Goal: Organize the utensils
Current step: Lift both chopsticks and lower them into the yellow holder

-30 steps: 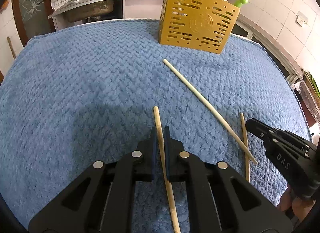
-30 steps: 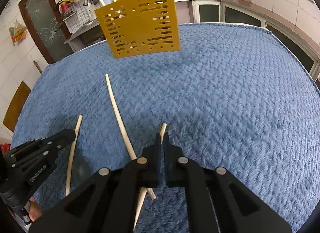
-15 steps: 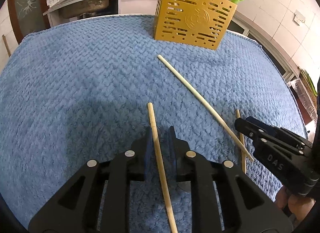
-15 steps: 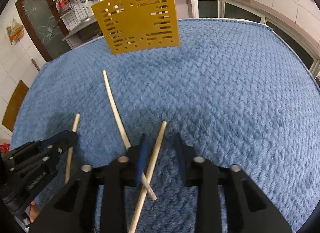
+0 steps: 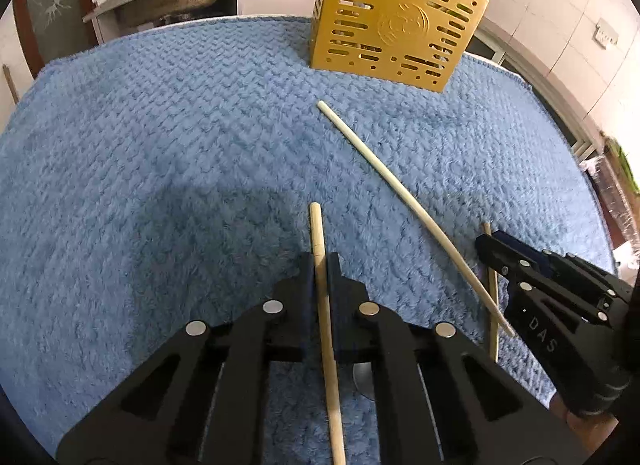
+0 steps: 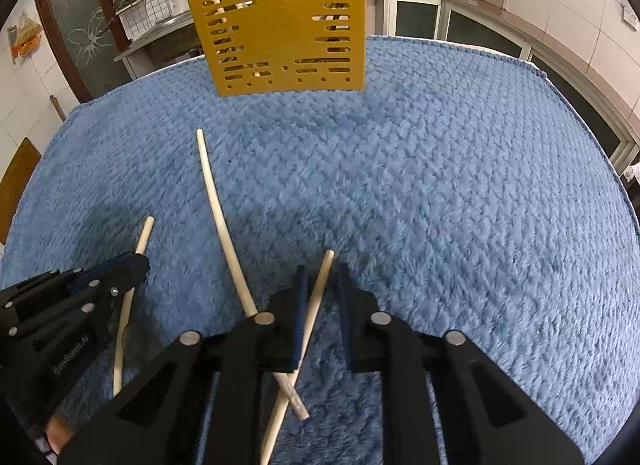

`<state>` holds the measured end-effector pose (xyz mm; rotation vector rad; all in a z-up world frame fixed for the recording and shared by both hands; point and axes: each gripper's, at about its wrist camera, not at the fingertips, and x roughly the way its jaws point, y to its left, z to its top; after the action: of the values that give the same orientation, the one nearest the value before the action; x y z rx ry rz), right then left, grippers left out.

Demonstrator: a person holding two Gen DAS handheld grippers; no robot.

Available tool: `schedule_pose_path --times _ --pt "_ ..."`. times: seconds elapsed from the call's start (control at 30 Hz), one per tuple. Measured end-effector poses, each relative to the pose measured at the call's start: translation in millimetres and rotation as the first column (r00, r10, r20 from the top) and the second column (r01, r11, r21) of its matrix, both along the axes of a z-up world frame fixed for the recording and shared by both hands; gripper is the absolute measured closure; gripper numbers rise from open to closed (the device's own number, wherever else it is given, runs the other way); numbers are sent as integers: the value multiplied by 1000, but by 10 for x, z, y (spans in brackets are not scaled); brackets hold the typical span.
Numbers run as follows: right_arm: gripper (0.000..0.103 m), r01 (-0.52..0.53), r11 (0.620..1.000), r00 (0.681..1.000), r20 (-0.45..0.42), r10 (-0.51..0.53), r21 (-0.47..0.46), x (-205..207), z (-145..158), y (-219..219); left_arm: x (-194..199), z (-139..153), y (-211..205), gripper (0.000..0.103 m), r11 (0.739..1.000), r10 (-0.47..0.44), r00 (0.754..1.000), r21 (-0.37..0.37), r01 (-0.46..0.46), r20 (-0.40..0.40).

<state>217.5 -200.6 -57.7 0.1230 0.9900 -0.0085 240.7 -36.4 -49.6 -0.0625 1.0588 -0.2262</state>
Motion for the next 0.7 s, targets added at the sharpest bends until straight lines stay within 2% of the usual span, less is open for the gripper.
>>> schedule_pose_path --times 0.1,0.27,0.53,0.7 --pt "94 13 998 1000 6 -13 67 -4 9 -102 -2 25 32 98 1000 0 1000 -25 0 1" --pt "95 12 992 998 65 -20 123 -88 167 -218 -76 247 41 99 998 -9 998 -56 12 61" --pt "97 -2 992 974 226 -28 129 -218 606 -398 -108 711 -7 98 996 -23 977 -84 42 213" --pt "97 -4 990 943 329 -42 138 -239 854 -540 -48 912 -9 98 994 -28 963 -92 54 267"
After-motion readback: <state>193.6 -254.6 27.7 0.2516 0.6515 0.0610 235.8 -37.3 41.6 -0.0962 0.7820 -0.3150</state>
